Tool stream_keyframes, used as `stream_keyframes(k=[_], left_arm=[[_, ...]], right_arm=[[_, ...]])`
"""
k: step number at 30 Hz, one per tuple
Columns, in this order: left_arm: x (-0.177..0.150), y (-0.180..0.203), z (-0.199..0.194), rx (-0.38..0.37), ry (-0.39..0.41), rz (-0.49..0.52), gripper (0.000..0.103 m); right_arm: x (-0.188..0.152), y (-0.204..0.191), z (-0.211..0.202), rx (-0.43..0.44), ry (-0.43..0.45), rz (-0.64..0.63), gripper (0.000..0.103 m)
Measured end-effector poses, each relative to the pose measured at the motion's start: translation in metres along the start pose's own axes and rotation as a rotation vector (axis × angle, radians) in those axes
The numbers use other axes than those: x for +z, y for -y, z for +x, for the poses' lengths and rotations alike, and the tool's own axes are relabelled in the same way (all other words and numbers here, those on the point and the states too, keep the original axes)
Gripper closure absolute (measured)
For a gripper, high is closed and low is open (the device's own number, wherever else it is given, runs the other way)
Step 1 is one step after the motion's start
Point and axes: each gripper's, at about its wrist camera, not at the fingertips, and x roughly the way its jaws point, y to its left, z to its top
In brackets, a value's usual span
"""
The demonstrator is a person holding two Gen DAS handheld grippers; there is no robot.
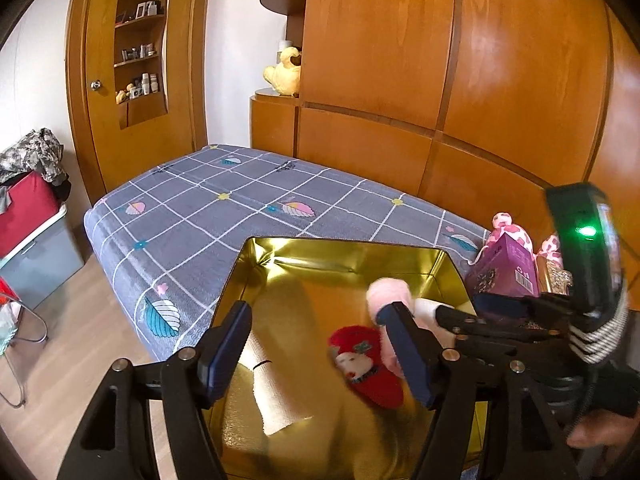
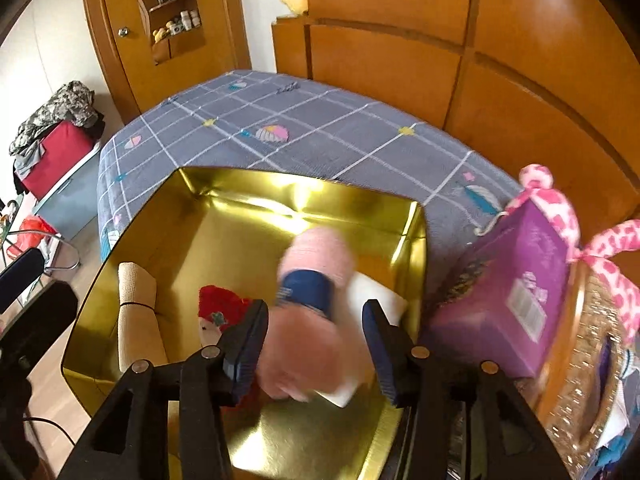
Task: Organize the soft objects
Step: 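Carry the pink fuzzy roll into the gold tray and open the right gripper, then move both grippers back over the pile of soft items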
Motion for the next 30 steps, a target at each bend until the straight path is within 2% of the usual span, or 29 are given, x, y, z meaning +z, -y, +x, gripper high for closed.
stream_keyframes(k=[6,15,22,30], left_arm=[[0.0,0.004,-0.002,-0.008,0.006,0.005,0.033],[-0.006,0.017,-0.005,-0.033,-0.003,0.035,0.032],[-0.012,0.027,-0.005,-0.058,-0.014,0.056,0.032],[-0.017,0.04,-0.009,-0.085,-0.015,0.087,0.031]], right_arm=[[-0.012,0.003,-0.033,-0.114,0.079,-0.011,0.054],[-0.038,0.01,-0.078,-0.237,0.167,0.006,0.053],[-0.051,0.012,-0.105,-0.3,0.225,0.025,0.053],[-0.061,0.016,-0.13,-0.322,0.266,0.056,0.053]])
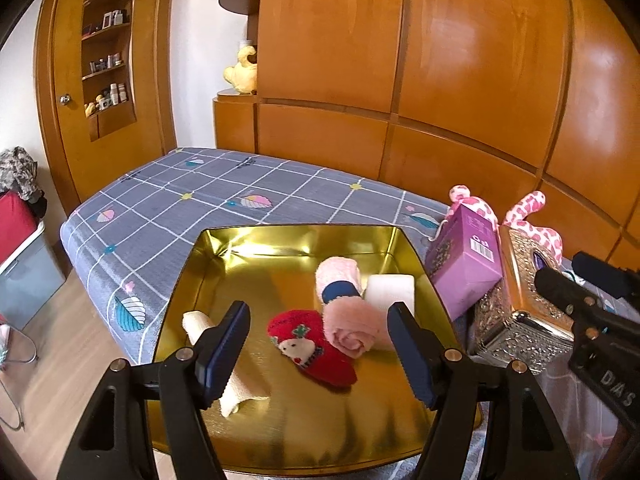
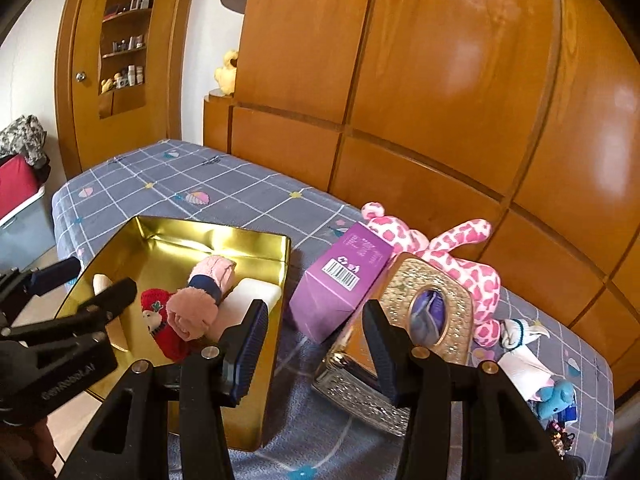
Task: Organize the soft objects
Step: 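Move both grippers back over the pile of soft items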
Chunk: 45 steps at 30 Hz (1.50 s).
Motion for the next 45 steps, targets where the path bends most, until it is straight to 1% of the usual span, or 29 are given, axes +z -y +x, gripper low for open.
stream_keyframes(k=[8,18,37,45], left_arm=[[-0.005,0.005,-0.001,-0.007,-0.013,0.009,0.031],[-0.008,0.011,-0.005,-0.003,-0.021,0.024,0.031],[-0.001,0.058,-0.021,-0.056,0.0,0.131,0.031],[0.0,0.083,-0.026,-0.089,0.009,0.186,0.031]], right_arm=[[0.0,0.011,-0.016,-0.029,0.034,0.029,0.053],[0.0,0.018,-0.028,-0.064,0.067,0.021,0.053],[-0.008,0.059,-0.05,-0.137,0.114,0.089,0.053],[-0.013,0.077,-0.053,-0.155,0.117,0.122,0.053]])
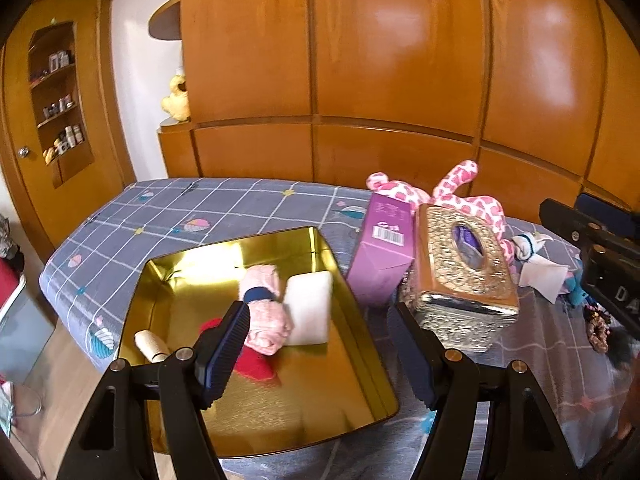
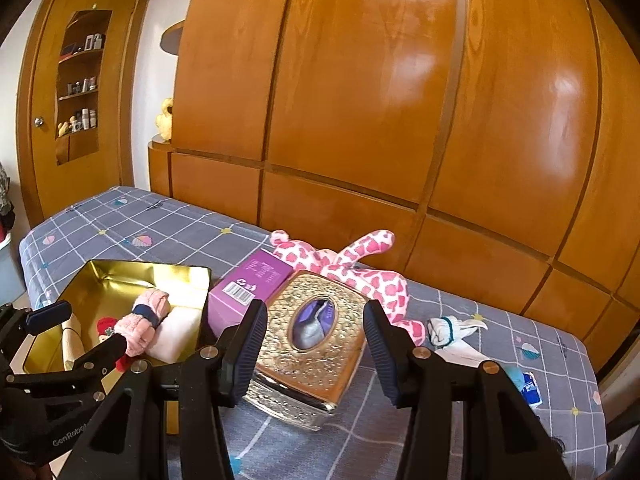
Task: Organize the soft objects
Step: 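Move both grippers back over the pile of soft items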
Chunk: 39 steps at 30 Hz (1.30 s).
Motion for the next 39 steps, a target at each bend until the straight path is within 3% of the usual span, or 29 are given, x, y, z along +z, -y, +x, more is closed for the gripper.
stream_keyframes(k=[17,19,31,35,37,39], left_arm=[[0.012,0.078,0.0,-0.128,0.006,0.164,0.028],[0.014,0.094,0.001,-0.162,0.009,0.187,0.026],[0.013,0.195,0.028,-0.322,-0.065,0.337,0.026],[0.009,0.224,0.044,-0.348,-0.111,0.379,0.026],[0.006,0.238,0.052,-0.368,-0.138,0.395,0.025],[0.003,0.25,0.064,-0.384,-0.172,0.392,0.025]], right_arm=[[-0.021,0.067,0.01,-0.083,-0.049,0.073,0.05],[-0.027,0.09,0.015,-0.109,-0.074,0.104,0.045],[-0.098,0.286,0.058,-0.429,-0.314,0.35,0.044],[-0.13,0.326,0.058,-0.439,-0.33,0.511,0.044],[-0.139,0.336,0.061,-0.407,-0.364,0.586,0.044],[-0.143,0.345,0.061,-0.367,-0.345,0.657,0.044]])
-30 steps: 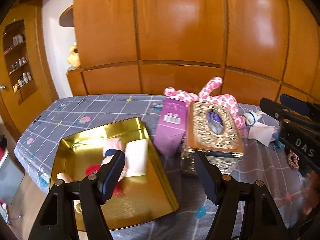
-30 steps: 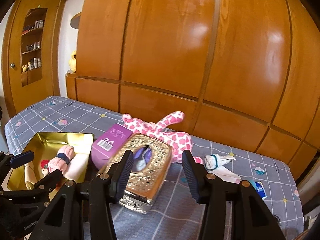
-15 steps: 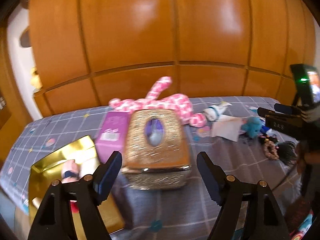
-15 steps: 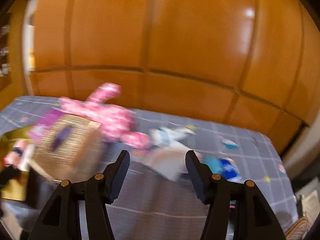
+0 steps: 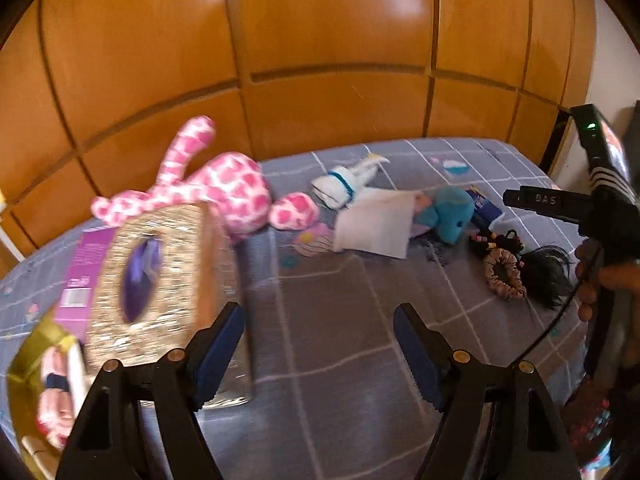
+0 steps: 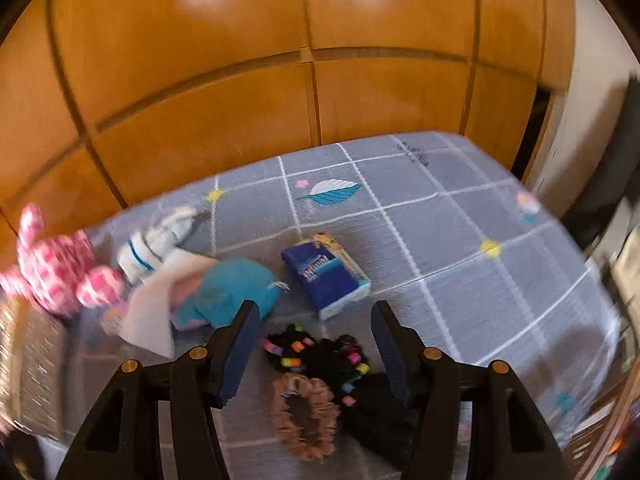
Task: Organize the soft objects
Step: 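Move both grippers back over the pile of soft items, then grasp the white towel with the left gripper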
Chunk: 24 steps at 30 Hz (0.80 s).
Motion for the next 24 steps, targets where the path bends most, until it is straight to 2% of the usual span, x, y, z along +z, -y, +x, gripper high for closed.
stream_keyframes(k=[2,8,13,19,24], left_arm=[[0.005,0.006,0.017,-0.025,-0.033,-0.014,0.025],[0.024,0.023,0.059,-0.068,-0.081,-0.039,0.009],[0.049,0.032,0.085,-0.125,-0.086,-0.093,0.009],[0.076,0.045,0.114,-0.108,-0.089,-0.109,0.009],[0.094,0.061,0.136,-0.091,-0.081,-0.062,0.009]], right_arm=[[-0.001,0.001,0.002,0.005,-0.014,0.011,0.044],[-0.001,0.002,0.002,0.042,-0.036,0.041,0.044],[0.0,0.008,0.005,0.055,-0.045,0.072,0.044],[0.0,0.01,0.009,0.076,-0.072,0.088,0.044],[0.0,0.009,0.012,0.099,-0.085,0.092,0.044]])
